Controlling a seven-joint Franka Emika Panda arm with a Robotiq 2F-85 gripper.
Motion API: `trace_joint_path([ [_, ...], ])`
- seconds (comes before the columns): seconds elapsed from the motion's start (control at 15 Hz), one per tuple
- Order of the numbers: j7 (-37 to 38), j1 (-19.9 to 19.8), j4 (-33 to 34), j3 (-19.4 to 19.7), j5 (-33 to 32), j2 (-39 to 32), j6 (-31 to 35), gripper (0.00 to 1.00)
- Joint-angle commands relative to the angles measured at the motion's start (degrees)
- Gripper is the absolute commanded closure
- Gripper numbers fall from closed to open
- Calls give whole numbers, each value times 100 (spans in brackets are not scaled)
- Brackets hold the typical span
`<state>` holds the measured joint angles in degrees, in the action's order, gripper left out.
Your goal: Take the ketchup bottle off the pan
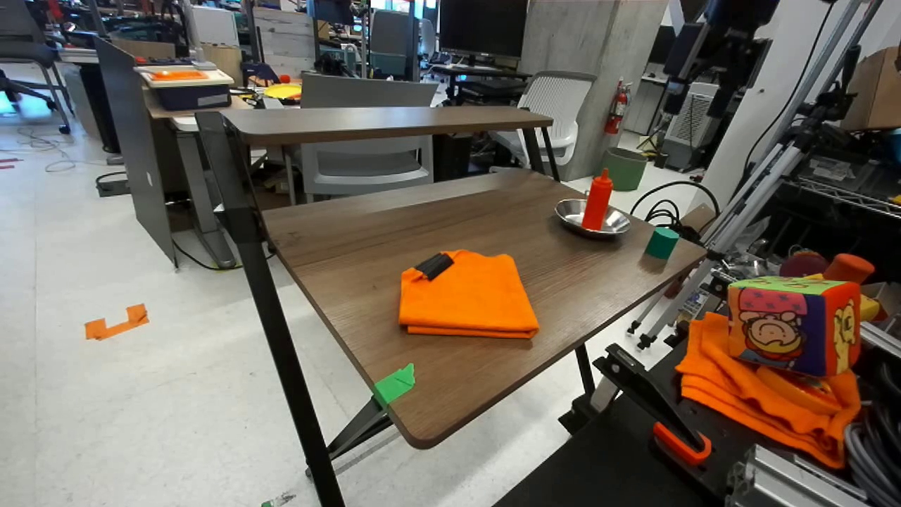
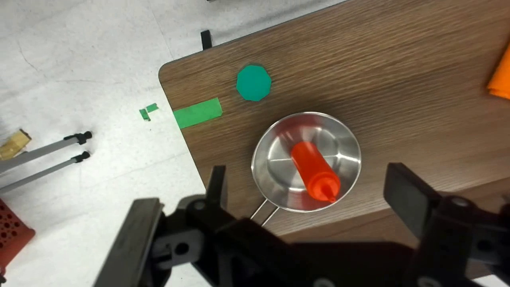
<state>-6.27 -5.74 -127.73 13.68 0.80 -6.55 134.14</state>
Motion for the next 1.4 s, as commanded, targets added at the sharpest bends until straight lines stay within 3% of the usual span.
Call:
trace_joint_path([
  [0.0, 225, -186, 763, -232, 143, -898, 116, 0],
  [0.53, 213, -322, 1660, -520, 130, -2000, 162, 0],
  [1.2, 349, -139, 2132, -649, -142, -2773, 186, 0],
  [1.27, 407, -105, 2183, -621, -188, -2844, 150, 5],
  [1.33, 453, -84, 2229, -604, -233, -2898, 121, 26],
])
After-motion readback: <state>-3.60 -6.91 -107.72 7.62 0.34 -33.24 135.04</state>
